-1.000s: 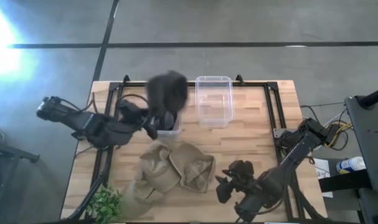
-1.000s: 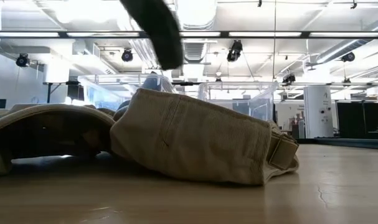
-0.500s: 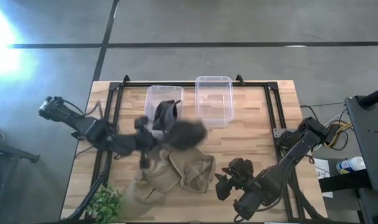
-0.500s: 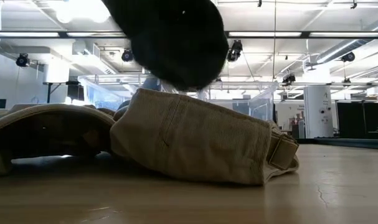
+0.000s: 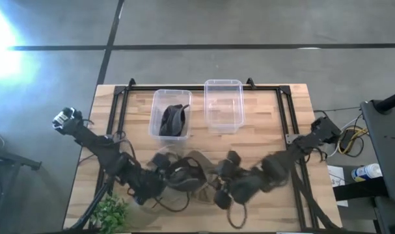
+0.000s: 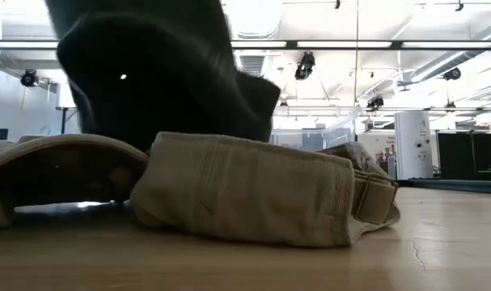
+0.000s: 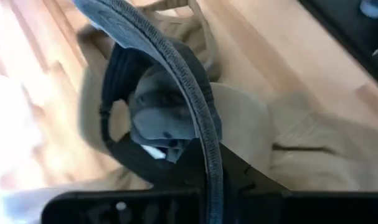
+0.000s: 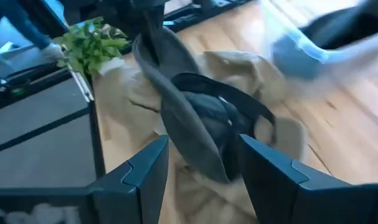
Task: Pick & Place hat
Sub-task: Put the gray cap into the left transparent bin
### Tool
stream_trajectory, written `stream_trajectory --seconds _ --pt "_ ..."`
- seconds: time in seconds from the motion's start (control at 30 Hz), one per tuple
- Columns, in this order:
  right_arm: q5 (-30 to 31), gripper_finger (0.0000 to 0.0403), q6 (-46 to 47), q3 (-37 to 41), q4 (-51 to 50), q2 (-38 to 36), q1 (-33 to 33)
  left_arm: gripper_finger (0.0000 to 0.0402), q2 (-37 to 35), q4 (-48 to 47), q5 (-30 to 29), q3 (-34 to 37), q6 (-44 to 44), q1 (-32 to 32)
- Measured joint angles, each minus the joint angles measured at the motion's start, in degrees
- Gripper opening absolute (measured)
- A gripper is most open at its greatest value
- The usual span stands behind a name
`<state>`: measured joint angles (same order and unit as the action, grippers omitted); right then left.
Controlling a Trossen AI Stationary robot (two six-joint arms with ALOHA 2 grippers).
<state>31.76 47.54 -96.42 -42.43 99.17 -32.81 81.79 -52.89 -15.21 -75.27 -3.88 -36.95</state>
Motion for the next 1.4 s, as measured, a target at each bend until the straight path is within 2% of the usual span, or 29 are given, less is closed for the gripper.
stream_trajectory --seconds 0.1,0.37,0.73,0.97,1.2,1.4 --pt "-1.01 0.0170 -0.57 -0.88 0.87 0.35 2.14 0.0010 1.48 -3.78 -2.82 -4.02 -4.33 -1.15" --pt "-6.97 0.0157 -16.05 -2.36 4.44 0.35 3.74 0.0010 4.64 -4.74 -10.79 -12.07 -21.90 -0.47" --pt "-12.16 0.0160 -16.93 -2.05 5.51 0.35 3.68 0.0010 7.24 -3.77 -12.56 -14.68 -33.46 4.43" --pt "-13.04 0.0157 -18.46 -1.44 5.43 0.35 3.44 0.0010 7.44 -2.25 -12.43 -14.68 -35.15 5.35" --pt "-16.67 0.0153 -19.21 -0.03 5.34 0.44 3.46 0.0010 7.44 1.87 -12.32 -14.66 -36.59 5.47" --pt "-17.30 0.0125 -15.23 0.09 5.34 0.42 3.96 0.0014 7.44 4.19 -12.28 -14.66 -34.71 5.57"
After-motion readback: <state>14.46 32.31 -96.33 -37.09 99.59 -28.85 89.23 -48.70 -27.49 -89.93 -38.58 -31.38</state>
